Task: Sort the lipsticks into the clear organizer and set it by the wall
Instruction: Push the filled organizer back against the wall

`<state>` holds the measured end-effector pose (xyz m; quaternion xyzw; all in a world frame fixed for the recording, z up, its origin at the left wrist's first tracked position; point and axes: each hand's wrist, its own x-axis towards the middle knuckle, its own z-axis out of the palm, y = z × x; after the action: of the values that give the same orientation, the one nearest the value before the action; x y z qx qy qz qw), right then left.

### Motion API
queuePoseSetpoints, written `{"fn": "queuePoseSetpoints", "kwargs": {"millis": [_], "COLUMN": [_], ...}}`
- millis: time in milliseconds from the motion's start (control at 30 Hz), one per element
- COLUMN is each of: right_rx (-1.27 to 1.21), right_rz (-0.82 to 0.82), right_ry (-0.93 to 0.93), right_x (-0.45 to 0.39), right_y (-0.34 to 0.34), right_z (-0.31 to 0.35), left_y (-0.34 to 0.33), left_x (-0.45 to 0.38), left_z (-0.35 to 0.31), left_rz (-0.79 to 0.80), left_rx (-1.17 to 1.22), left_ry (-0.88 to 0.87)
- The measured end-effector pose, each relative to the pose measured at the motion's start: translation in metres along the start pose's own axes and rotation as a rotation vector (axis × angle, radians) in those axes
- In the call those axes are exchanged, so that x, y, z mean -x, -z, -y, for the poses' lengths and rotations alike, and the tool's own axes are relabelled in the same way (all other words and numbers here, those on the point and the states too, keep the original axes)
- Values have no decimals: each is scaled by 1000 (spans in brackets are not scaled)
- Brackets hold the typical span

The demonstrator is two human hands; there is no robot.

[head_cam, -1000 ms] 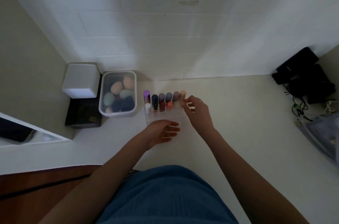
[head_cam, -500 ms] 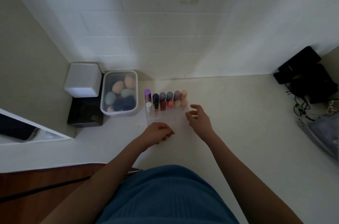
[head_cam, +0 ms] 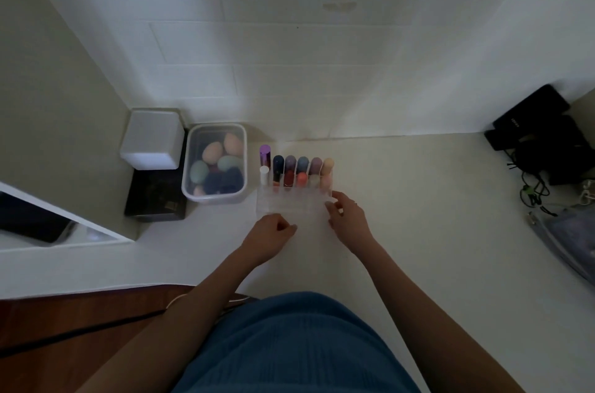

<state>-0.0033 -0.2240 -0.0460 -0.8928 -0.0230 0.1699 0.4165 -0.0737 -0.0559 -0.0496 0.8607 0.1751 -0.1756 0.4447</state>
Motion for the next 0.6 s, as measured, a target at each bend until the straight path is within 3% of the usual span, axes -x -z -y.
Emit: {"fn": "queuePoseSetpoints", "kwargs": {"millis": [400,600], "right_rx": [88,78], "right_rz": [17,25], "right_ry": [18,36], "right_x": [-50,-69], "right_y": [2,-4], "right_z": [34,45], "left_y": [6,14], "left_x": [-29,-45], "left_z": [-10,-8], "left_rz": [-137,-237], "left_rx": [206,173], "left_ry": [54,53]}}
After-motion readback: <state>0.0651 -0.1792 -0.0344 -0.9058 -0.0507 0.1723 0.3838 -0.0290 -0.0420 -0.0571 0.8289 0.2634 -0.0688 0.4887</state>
